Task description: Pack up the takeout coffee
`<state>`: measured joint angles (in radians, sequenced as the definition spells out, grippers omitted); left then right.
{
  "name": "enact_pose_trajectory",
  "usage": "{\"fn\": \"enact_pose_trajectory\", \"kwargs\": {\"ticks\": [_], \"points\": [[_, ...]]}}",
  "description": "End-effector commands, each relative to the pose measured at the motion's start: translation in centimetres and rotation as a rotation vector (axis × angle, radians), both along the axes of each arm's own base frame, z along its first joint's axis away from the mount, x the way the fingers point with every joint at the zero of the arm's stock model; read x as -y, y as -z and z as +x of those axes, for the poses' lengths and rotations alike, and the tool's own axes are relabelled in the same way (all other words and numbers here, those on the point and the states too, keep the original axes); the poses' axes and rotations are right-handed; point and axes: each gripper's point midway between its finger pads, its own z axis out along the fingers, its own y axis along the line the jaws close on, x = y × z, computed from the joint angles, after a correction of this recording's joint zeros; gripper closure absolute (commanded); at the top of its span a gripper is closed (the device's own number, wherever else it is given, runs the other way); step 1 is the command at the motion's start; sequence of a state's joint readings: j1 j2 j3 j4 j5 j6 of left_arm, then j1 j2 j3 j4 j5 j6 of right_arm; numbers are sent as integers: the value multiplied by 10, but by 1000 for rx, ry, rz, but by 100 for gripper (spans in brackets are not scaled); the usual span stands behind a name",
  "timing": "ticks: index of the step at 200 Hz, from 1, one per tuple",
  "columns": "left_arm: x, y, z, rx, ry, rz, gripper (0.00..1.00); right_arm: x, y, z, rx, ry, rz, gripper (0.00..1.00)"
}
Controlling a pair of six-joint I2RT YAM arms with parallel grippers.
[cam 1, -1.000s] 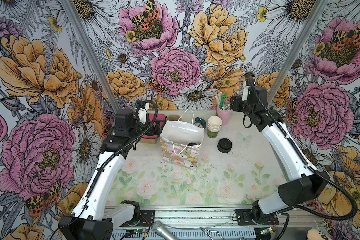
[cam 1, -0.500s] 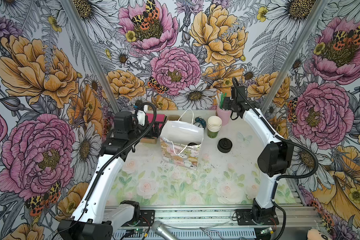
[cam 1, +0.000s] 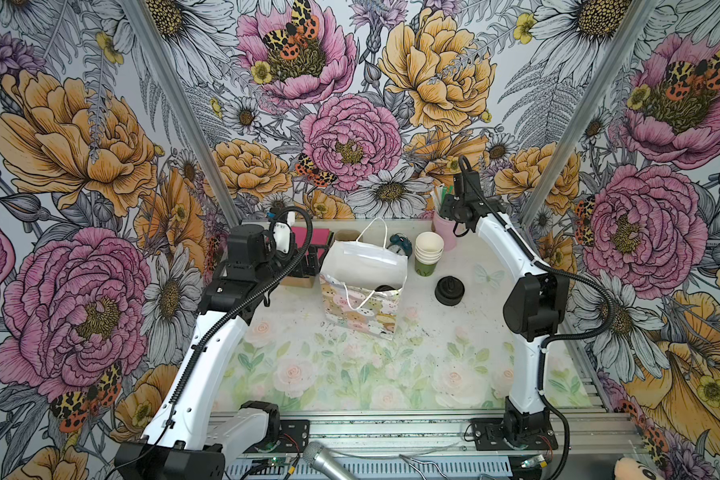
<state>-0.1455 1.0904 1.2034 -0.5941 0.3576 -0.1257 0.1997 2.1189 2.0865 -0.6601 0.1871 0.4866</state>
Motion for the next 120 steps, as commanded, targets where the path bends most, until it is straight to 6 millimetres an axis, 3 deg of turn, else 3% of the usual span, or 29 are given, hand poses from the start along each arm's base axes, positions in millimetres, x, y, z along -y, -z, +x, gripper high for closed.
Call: {"fn": "enact_pose_trajectory", "kwargs": {"ticks": [1, 120], "points": [[-6, -4, 0, 22, -30, -8, 1, -9, 4, 2, -15, 11, 49, 53], [-7, -1, -1, 14, -34, -10, 1, -18, 25, 6, -48, 43, 110, 65]]}}
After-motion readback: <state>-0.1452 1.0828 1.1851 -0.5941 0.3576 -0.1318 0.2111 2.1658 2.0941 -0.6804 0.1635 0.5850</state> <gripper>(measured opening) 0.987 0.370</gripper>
